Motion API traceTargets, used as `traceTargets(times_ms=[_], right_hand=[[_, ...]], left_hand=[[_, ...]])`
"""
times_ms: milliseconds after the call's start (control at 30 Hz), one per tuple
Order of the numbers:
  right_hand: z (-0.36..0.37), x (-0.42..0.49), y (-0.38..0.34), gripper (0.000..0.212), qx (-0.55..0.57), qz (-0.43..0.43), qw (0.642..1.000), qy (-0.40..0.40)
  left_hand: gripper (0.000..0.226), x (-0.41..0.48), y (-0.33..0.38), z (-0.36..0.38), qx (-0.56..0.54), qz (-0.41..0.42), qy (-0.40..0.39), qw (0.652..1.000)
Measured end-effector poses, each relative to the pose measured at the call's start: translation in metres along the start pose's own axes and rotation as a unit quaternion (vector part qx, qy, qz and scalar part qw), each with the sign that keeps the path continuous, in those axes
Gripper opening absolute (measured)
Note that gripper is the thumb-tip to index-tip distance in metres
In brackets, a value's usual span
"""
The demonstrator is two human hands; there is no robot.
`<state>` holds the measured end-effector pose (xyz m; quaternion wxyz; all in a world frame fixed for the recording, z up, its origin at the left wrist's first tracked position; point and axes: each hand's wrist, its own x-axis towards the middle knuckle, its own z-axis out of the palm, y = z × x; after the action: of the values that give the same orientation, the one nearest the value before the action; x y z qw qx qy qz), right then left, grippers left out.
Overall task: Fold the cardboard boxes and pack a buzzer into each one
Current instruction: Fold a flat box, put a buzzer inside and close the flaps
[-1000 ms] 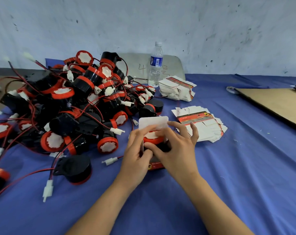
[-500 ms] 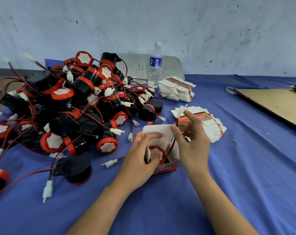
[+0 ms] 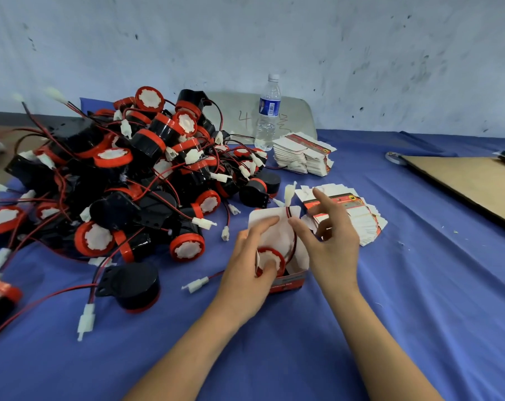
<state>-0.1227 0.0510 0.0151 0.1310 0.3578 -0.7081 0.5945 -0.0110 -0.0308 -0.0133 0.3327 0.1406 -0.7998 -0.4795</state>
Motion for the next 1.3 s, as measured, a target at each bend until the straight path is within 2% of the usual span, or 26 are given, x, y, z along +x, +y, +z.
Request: traceTargets(times_ms=[67, 167, 267, 333, 500, 667, 733, 833, 900, 1033, 1133, 1200, 1267, 1300], right_hand=[[-0.001, 0.002, 0.002, 0.050, 0.008, 0.002, 1.000, -0.021], [-0.001, 0.001, -0.001, 0.044, -0.035, -0.039, 0.997, -0.051], [-0.001, 0.000, -0.006, 0.022, -0.048, -0.091, 0.994, -0.038], [-0.005, 0.000, -0.010, 0.016, -0.039, -0.105, 0.994, -0.019], [-0.023, -0.020, -0.014, 0.043, -0.026, -0.088, 0.996, -0.005], [-0.040, -0.047, -0.009, 0.022, -0.068, -0.094, 0.993, -0.025], [-0.044, -0.049, -0.006, 0.025, -0.077, -0.071, 0.994, -0.042], [-0.042, -0.051, -0.005, 0.042, -0.096, -0.046, 0.989, -0.098], [-0.037, -0.048, -0.006, 0.041, -0.126, -0.019, 0.986, -0.110], [-0.024, -0.042, -0.008, 0.027, -0.320, -0.033, 0.941, -0.105], [-0.015, -0.042, -0.014, 0.016, -0.407, -0.064, 0.905, -0.105], [-0.014, -0.040, -0.019, 0.017, -0.463, -0.051, 0.877, -0.116], [-0.014, -0.032, -0.020, 0.007, -0.523, -0.009, 0.840, -0.143], [-0.014, -0.028, -0.019, 0.015, -0.538, 0.011, 0.828, -0.159]], left_hand=[[0.066, -0.001, 0.000, 0.000, -0.002, 0.004, 0.009, 1.000], [0.067, -0.001, 0.002, 0.000, -0.004, 0.012, 0.007, 1.000], [0.070, -0.002, 0.005, 0.002, -0.012, 0.010, -0.001, 1.000], [0.071, -0.004, 0.005, 0.004, -0.015, 0.005, -0.006, 1.000], [0.066, -0.004, 0.000, 0.008, -0.017, -0.019, 0.003, 1.000], [0.067, -0.004, 0.001, 0.011, -0.014, -0.010, 0.000, 1.000], [0.068, -0.003, 0.001, 0.012, -0.014, -0.008, 0.002, 1.000], [0.070, -0.002, 0.000, 0.013, -0.016, -0.006, 0.005, 1.000], [0.070, -0.002, -0.001, 0.014, -0.016, -0.006, 0.002, 1.000], [0.069, -0.003, -0.001, 0.015, -0.012, -0.005, 0.002, 1.000], [0.068, -0.005, 0.000, 0.017, 0.002, 0.005, -0.004, 1.000], [0.068, -0.006, 0.000, 0.017, -0.002, 0.004, 0.000, 1.000], [0.067, -0.006, -0.001, 0.017, -0.009, -0.001, 0.004, 1.000], [0.067, -0.006, -0.001, 0.017, -0.011, -0.003, 0.005, 1.000]])
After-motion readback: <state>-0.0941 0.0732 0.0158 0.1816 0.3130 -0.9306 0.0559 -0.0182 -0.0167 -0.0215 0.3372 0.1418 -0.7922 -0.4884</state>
